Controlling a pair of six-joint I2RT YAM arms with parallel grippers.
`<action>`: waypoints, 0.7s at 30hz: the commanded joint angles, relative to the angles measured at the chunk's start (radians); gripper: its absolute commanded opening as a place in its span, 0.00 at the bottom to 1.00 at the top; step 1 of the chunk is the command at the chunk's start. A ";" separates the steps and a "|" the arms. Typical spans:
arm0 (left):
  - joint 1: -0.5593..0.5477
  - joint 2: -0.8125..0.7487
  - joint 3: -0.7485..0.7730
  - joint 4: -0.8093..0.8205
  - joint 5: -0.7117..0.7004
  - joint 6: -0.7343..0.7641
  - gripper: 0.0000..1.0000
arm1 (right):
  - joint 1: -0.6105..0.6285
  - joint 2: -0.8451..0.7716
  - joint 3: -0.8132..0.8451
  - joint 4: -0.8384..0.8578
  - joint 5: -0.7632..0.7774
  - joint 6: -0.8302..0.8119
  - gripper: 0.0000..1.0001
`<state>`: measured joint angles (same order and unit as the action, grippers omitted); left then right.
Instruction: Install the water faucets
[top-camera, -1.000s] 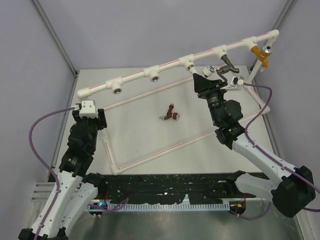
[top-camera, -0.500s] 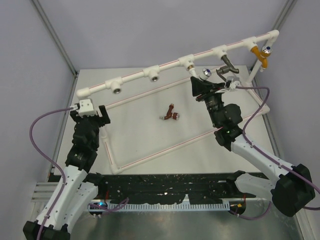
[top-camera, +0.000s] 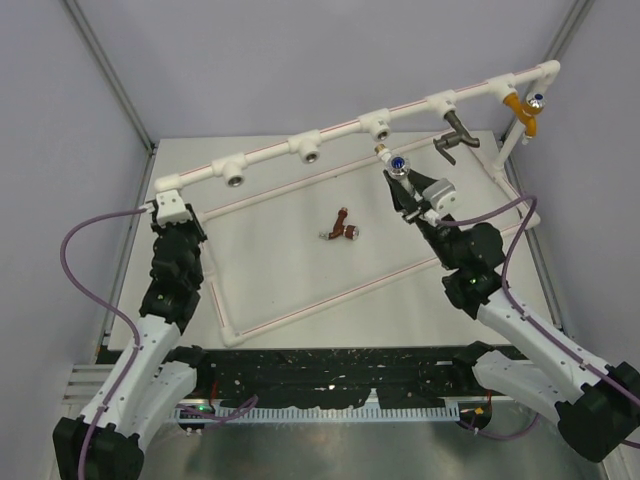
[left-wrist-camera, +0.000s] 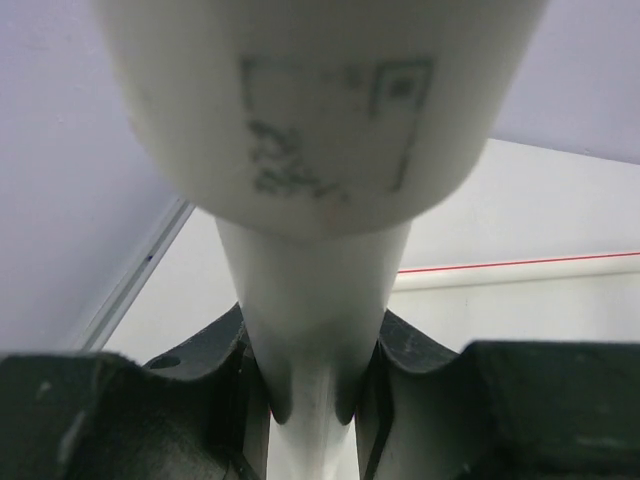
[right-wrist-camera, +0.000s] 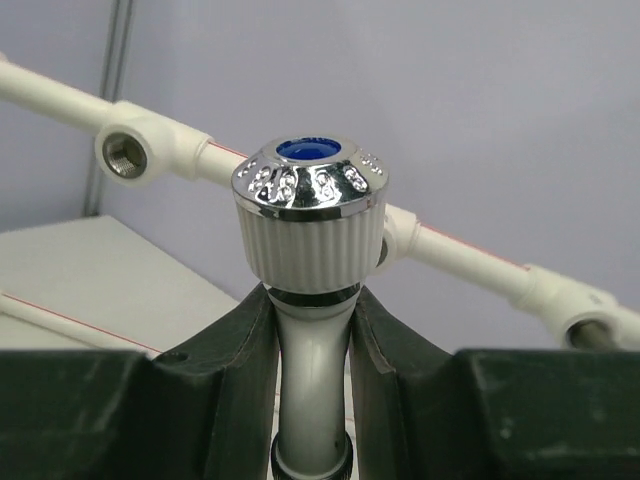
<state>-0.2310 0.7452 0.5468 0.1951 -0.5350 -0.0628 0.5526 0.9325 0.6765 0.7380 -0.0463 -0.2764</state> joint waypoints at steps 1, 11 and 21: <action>-0.002 -0.049 0.001 0.012 0.000 0.000 0.00 | 0.003 -0.041 0.049 -0.110 -0.084 -0.488 0.05; -0.002 -0.113 0.070 -0.318 0.084 -0.097 0.00 | 0.003 -0.040 0.040 -0.175 -0.132 -1.164 0.05; -0.002 -0.149 0.042 -0.364 0.089 -0.077 0.00 | 0.006 -0.009 0.097 -0.276 -0.070 -1.463 0.05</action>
<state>-0.2363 0.5896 0.5697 -0.0765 -0.4400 -0.1085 0.5529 0.9104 0.6949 0.4484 -0.1490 -1.5742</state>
